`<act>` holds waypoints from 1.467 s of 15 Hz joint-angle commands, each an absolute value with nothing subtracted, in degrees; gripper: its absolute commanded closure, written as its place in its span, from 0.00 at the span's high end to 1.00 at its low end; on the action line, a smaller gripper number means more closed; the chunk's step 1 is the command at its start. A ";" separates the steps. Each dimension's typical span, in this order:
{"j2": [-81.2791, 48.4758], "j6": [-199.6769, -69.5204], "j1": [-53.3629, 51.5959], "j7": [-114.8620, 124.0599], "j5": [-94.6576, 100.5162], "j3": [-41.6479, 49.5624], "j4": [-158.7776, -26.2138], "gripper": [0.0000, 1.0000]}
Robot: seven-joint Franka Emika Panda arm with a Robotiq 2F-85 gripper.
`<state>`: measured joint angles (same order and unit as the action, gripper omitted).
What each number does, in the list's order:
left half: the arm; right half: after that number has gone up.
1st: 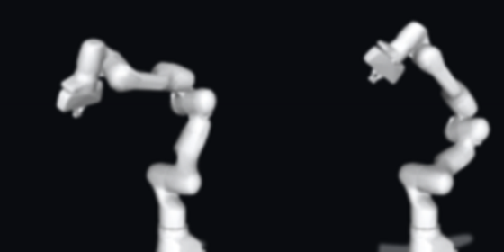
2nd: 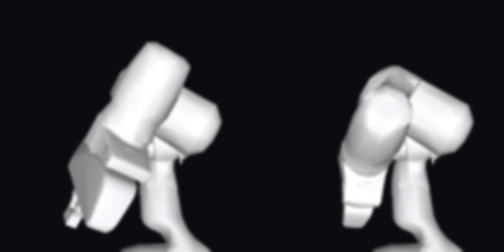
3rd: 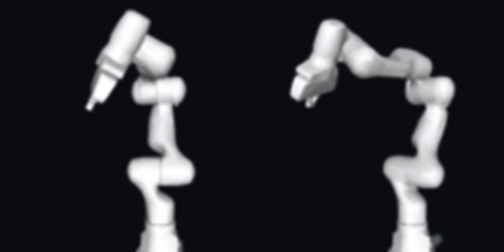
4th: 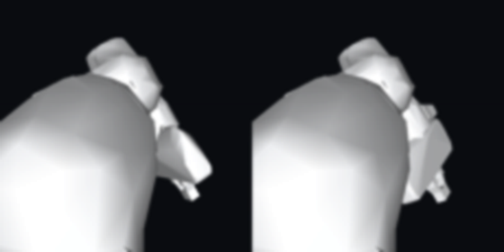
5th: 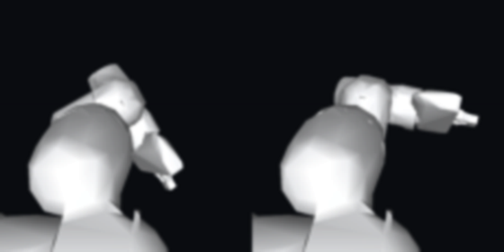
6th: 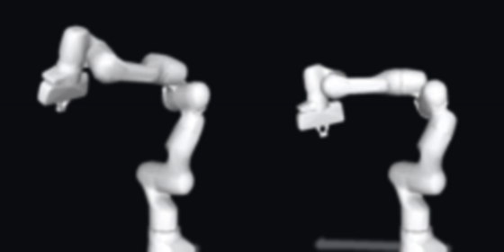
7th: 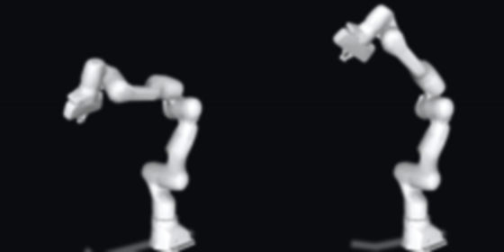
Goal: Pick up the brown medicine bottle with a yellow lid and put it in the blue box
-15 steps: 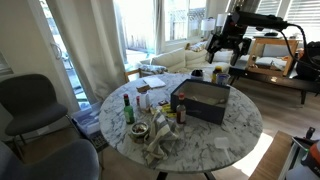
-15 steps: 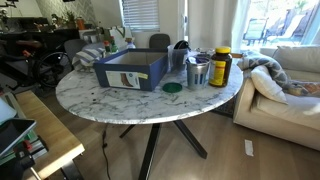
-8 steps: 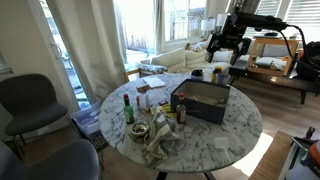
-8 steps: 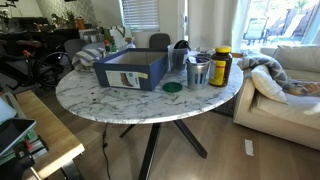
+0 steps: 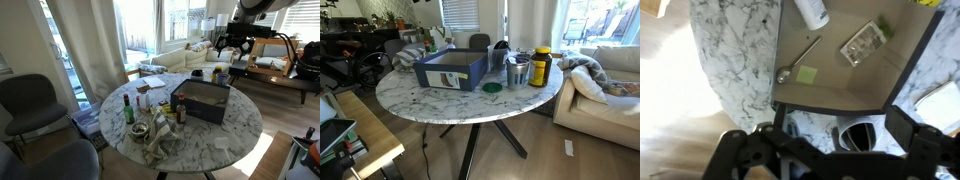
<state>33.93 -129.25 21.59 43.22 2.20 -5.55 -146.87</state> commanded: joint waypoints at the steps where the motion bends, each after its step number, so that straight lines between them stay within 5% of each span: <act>1: 31.95 -129.03 20.96 46.49 4.82 -3.97 -145.95 1.00; 22: 27.08 -129.07 22.53 54.31 7.50 1.17 -140.78 1.00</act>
<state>27.10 -129.30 23.95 53.73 6.71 -0.12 -140.92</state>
